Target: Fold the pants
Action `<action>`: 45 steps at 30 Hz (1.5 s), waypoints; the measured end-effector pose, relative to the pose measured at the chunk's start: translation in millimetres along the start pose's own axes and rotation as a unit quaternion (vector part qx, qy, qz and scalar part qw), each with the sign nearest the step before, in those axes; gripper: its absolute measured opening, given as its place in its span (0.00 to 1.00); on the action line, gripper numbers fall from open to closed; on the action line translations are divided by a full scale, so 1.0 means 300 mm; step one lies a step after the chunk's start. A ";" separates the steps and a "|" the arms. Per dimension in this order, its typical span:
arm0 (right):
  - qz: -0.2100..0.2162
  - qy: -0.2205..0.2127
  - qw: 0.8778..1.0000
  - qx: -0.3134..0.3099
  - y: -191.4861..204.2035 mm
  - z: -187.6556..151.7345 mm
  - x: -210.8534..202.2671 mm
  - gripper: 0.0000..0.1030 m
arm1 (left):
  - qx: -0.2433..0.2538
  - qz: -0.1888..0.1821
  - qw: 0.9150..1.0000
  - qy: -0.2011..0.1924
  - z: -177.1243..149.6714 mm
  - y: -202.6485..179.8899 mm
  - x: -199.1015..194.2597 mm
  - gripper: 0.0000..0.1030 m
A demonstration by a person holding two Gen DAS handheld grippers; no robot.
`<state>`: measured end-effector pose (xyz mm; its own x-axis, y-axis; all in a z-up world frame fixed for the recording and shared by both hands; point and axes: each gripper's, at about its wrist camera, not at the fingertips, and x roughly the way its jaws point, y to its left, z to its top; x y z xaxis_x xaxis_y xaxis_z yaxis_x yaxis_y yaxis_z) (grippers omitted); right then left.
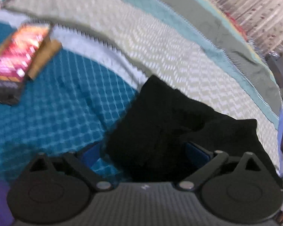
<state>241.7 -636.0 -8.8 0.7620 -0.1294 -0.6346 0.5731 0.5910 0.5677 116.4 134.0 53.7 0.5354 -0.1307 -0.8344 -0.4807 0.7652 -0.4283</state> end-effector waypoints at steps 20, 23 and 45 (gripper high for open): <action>-0.069 -0.119 0.979 -0.151 0.237 -0.086 -0.162 0.68 | 0.128 0.071 0.983 -0.110 0.067 -0.064 -0.123 1.00; 0.088 -0.014 0.959 -0.268 0.494 -0.197 -0.117 0.71 | 0.153 0.051 0.982 -0.094 0.144 -0.105 -0.017 1.00; 0.256 0.149 0.811 -0.505 1.284 -0.882 0.157 0.06 | 0.175 0.088 0.961 -0.196 0.125 -0.286 -0.005 0.46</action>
<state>418.6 -203.9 41.1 0.6290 0.4484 -0.6351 -0.4494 0.8763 0.1736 182.8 92.1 104.6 0.7211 0.2155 -0.6584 -0.3618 0.9277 -0.0926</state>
